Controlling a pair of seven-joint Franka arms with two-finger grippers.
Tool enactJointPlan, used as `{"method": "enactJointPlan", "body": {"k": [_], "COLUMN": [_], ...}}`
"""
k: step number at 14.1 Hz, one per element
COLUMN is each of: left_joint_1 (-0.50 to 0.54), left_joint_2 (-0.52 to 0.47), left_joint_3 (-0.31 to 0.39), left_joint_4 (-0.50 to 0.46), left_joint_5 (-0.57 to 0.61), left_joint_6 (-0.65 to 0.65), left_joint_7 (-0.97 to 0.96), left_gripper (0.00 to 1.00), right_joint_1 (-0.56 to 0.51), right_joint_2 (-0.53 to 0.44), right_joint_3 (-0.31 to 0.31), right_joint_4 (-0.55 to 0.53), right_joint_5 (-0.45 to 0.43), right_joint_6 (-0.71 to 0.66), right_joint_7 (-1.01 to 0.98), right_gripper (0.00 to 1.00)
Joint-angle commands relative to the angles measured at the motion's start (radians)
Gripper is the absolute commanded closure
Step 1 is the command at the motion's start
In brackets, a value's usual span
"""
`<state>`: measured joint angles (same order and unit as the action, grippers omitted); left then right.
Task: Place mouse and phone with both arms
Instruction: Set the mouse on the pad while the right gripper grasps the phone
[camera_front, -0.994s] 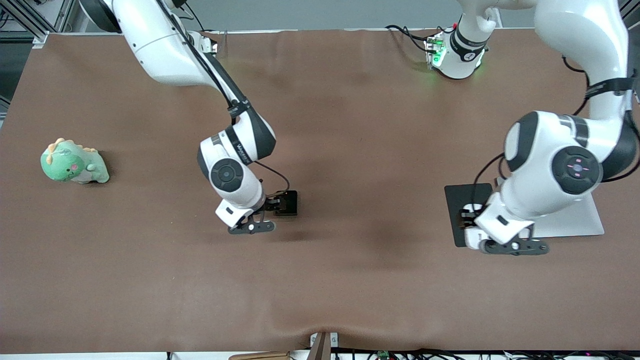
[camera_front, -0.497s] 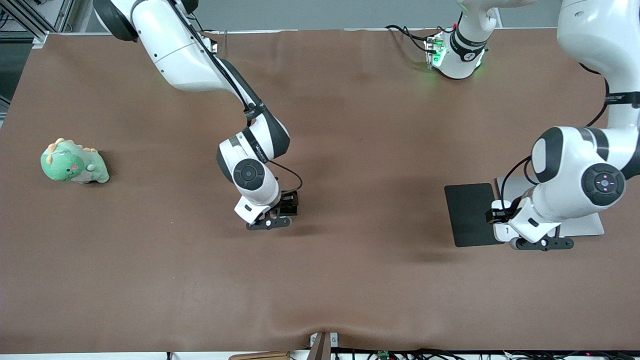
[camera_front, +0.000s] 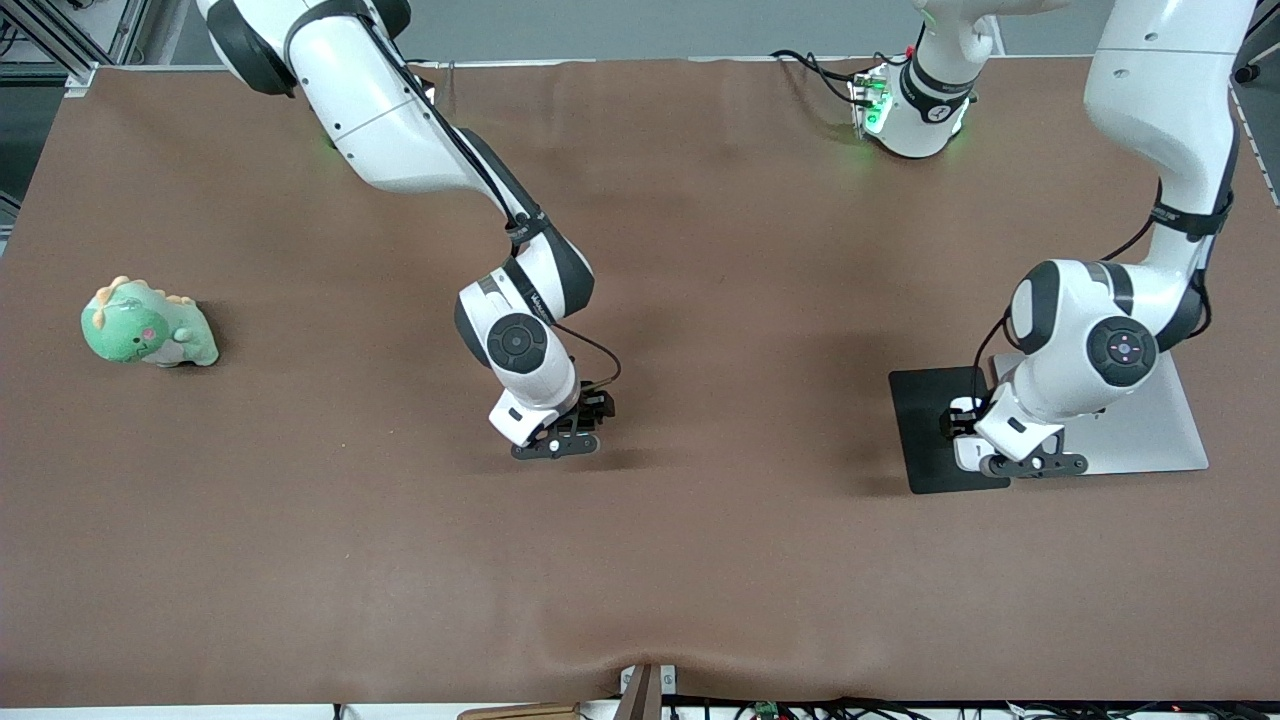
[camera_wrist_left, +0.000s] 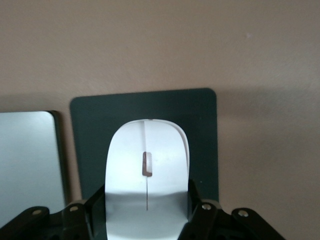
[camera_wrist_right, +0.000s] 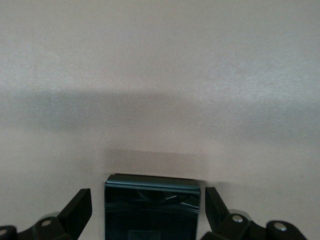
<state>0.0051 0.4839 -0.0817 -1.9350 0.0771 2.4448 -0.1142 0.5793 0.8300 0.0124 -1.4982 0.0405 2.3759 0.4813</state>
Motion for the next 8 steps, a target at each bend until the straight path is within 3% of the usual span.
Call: {"method": "enactJointPlan", "body": {"k": [1, 8], "left_joint_1": [0.012, 0.018], "left_joint_2": [0.024, 0.07], "left_joint_3": [-0.01, -0.009], "left_joint_4": [-0.028, -0.032], "left_joint_5": [0.039, 0.046], "left_joint_6": [0.071, 0.102], "left_joint_7": [0.01, 0.01], "left_gripper": [0.75, 0.73], "right_joint_1": [0.013, 0.03], "right_joint_2": [0.029, 0.023], "right_joint_3": [-0.009, -0.011], "right_joint_4": [0.041, 0.027], "right_joint_5": [0.012, 0.002], "right_joint_6": [-0.003, -0.018], "right_joint_7": [0.019, 0.069], "right_gripper": [0.0, 0.0]}}
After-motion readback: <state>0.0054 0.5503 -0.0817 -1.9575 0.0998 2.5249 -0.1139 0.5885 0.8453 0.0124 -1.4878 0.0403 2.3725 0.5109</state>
